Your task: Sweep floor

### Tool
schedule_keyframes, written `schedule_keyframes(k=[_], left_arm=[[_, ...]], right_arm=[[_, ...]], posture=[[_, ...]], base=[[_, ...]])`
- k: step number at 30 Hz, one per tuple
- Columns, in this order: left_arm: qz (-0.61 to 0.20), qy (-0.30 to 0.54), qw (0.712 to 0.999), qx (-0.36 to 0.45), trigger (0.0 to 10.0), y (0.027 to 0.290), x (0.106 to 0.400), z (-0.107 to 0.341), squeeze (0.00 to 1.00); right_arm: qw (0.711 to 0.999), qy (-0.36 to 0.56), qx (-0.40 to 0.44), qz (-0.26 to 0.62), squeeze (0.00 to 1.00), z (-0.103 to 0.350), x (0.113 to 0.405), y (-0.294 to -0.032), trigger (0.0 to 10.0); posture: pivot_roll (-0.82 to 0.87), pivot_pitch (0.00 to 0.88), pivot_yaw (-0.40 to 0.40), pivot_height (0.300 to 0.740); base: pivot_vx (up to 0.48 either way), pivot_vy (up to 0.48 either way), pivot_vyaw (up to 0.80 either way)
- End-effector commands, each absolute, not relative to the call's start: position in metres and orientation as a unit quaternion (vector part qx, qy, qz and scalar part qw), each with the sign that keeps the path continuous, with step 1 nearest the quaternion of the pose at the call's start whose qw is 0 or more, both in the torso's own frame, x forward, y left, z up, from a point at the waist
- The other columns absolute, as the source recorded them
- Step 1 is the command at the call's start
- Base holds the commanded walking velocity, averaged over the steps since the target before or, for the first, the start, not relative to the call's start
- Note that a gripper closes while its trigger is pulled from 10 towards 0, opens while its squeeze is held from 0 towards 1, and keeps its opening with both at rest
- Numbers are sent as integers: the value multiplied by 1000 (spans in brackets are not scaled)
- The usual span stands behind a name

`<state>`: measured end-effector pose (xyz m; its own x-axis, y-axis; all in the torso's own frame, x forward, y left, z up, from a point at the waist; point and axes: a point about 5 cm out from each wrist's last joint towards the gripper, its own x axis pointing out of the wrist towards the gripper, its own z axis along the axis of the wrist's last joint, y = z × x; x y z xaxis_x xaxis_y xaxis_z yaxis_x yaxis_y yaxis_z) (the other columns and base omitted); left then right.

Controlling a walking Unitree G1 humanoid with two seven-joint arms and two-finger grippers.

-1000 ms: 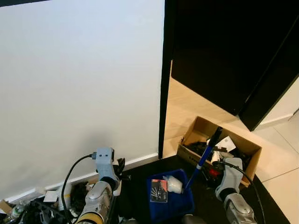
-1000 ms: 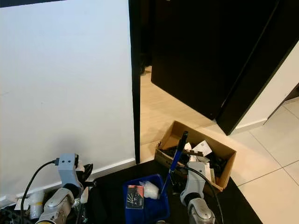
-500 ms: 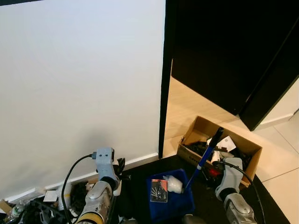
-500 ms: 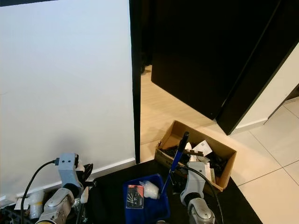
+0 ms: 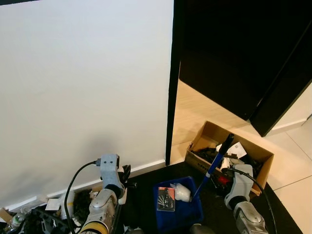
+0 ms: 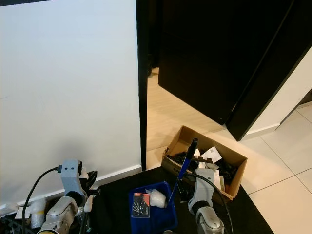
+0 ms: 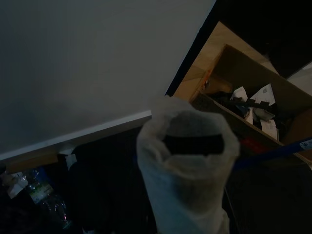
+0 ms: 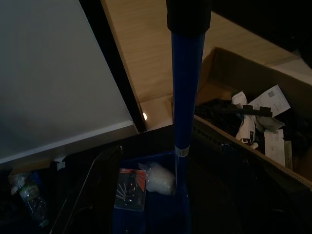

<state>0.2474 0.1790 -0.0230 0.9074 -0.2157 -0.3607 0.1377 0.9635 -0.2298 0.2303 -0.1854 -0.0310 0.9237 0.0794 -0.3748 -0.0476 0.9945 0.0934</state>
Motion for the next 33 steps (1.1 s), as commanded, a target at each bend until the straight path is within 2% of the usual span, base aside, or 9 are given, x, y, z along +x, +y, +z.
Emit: schedule_keyframes(k=[1,33], left_arm=[[-85,209,968,-108,10000,177,242,-29,0],[-86,210,968,-108,10000,176,243,-29,0]], right_arm=[[979,195,40,28,0,-31,231,-188,10000],[979,200,39,28,0,-31,231,-189,10000]], posture=[[9,74,-1,740],[9,66,-1,740]], base=[[0,0,0],[0,0,0]])
